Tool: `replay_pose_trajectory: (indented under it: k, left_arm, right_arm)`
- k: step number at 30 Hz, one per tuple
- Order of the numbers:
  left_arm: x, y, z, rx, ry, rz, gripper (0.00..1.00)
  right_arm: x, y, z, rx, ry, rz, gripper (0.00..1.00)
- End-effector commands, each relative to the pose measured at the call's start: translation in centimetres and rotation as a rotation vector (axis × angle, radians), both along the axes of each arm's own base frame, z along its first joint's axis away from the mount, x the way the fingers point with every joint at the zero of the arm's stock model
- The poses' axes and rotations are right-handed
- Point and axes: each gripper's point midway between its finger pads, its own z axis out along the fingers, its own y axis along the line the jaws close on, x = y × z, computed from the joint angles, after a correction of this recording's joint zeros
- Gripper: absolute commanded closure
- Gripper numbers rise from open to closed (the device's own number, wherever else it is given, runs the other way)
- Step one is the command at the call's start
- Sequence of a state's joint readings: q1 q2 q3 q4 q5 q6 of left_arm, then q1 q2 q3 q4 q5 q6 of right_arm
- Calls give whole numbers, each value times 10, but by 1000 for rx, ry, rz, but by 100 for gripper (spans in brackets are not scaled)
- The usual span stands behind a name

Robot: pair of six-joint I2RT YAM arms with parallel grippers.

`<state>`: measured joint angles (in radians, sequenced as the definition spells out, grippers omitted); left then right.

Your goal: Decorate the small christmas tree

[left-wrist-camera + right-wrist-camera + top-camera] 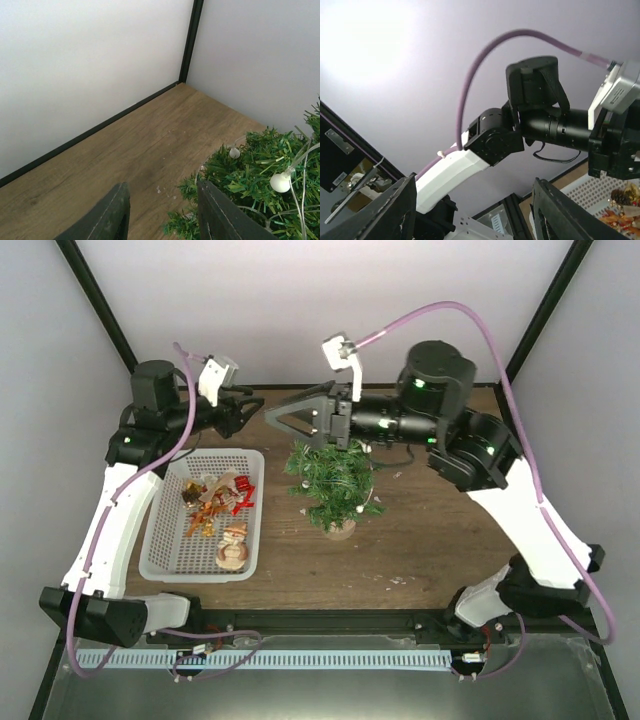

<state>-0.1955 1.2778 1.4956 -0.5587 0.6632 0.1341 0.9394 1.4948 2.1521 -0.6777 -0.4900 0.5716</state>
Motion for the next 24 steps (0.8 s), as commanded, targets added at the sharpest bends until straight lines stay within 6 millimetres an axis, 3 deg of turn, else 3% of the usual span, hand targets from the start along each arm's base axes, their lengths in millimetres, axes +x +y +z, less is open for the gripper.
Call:
replay_pose_trajectory:
  k: [1, 5, 10, 14, 18, 21, 24]
  left_arm:
    - [-9, 6, 6, -3, -4, 5, 62]
    - [-6, 17, 5, 14, 16, 59, 62]
    - [-8, 31, 0, 67, 41, 123, 62]
    - [-15, 37, -4, 110, 55, 140, 62]
    - [-18, 51, -7, 168, 55, 207, 62]
    - [-18, 69, -5, 220, 49, 288, 62]
    - [-23, 90, -2, 229, 63, 343, 61]
  right_arm:
    - [-11, -37, 39, 113, -136, -91, 44]
    - [11, -74, 36, 92, -106, -332, 47]
    - [25, -100, 9, -33, -54, -481, 48]
    - [30, -114, -16, -144, -14, -554, 52]
    - [36, -153, -36, -171, 41, -720, 56]
    - [33, -179, -49, -189, 76, -798, 56]
    - [30, -187, -82, -308, 140, -818, 55]
